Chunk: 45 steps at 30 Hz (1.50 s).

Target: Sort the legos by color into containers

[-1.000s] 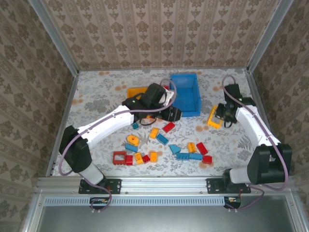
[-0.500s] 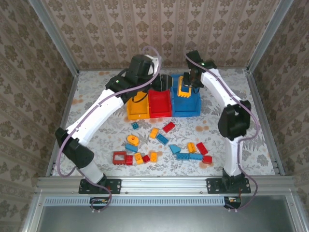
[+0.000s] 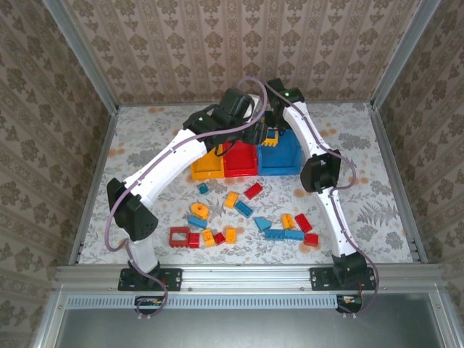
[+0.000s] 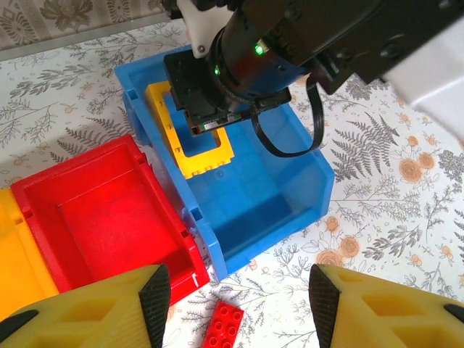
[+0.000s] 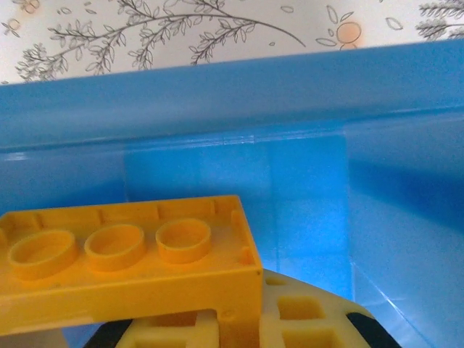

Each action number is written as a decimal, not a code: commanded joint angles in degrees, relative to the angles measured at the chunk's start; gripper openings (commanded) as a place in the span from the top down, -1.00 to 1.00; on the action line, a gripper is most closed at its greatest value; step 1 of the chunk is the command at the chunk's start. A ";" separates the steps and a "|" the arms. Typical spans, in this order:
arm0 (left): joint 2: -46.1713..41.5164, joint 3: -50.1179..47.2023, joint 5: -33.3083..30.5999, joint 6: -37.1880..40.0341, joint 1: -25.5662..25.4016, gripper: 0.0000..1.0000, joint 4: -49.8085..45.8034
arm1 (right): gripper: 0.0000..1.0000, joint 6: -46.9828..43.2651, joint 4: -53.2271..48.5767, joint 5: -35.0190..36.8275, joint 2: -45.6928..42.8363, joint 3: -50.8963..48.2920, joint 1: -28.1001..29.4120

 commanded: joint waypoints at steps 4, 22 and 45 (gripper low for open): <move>0.40 0.35 -0.85 2.66 -2.04 -0.13 -0.41 | 0.59 -1.23 -5.85 0.74 3.48 3.73 -0.55; -5.03 -5.69 -5.28 2.55 -3.62 -0.13 -0.45 | 0.27 -1.75 -11.24 2.84 -1.85 15.21 -0.03; -20.05 -26.56 -5.22 -2.89 2.88 -0.14 3.18 | -0.32 -9.14 1.94 -1.83 -55.25 -53.93 1.57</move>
